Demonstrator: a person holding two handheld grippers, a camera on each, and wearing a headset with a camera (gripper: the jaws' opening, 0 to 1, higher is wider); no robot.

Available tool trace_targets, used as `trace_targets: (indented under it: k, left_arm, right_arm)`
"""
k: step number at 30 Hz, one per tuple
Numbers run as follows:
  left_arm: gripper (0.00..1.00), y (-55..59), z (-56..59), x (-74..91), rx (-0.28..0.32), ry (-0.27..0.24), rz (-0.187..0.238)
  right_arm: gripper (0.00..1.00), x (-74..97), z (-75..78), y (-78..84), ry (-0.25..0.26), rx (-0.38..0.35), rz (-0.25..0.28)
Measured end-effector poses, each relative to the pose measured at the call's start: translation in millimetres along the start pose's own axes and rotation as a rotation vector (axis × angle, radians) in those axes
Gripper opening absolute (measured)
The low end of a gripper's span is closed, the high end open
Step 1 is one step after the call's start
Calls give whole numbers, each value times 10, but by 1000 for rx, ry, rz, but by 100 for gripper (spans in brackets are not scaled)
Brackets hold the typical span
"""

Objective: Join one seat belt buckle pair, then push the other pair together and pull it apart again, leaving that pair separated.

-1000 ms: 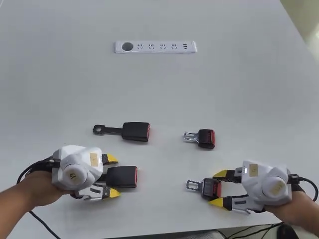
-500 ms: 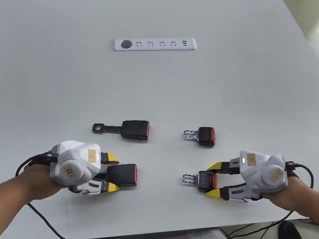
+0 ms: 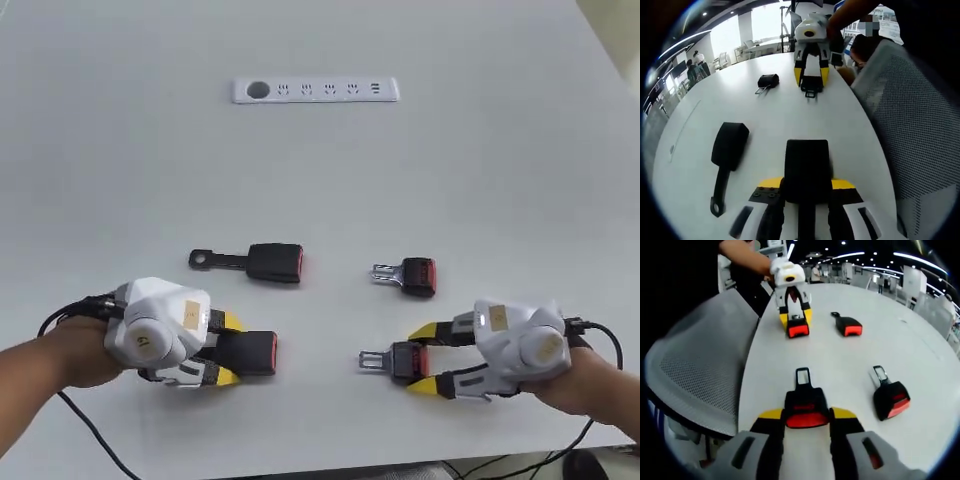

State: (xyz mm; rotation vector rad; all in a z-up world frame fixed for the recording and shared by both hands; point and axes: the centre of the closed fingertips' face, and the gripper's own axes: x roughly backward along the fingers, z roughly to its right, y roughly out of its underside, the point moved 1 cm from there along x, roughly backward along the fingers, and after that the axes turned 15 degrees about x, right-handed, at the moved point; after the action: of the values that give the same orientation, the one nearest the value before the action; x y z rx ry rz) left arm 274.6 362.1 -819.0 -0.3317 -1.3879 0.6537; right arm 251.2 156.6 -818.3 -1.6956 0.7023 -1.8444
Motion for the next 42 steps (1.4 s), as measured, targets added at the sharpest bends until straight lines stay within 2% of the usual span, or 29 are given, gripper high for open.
trace_targets:
  k: [15, 33, 42]
  left_arm:
    - [34, 7, -3, 10, -4, 10, -6]
    - [34, 13, -6, 12, 5, 6, -5]
    - [34, 11, -5, 12, 7, 4, -7]
  right_arm:
    - [35, -256, 32, -255, 8, -3, 74]
    - [35, -547, 76, -547, 7, 0, 123]
    - [35, -687, 110, -721, -5, 29, 135]
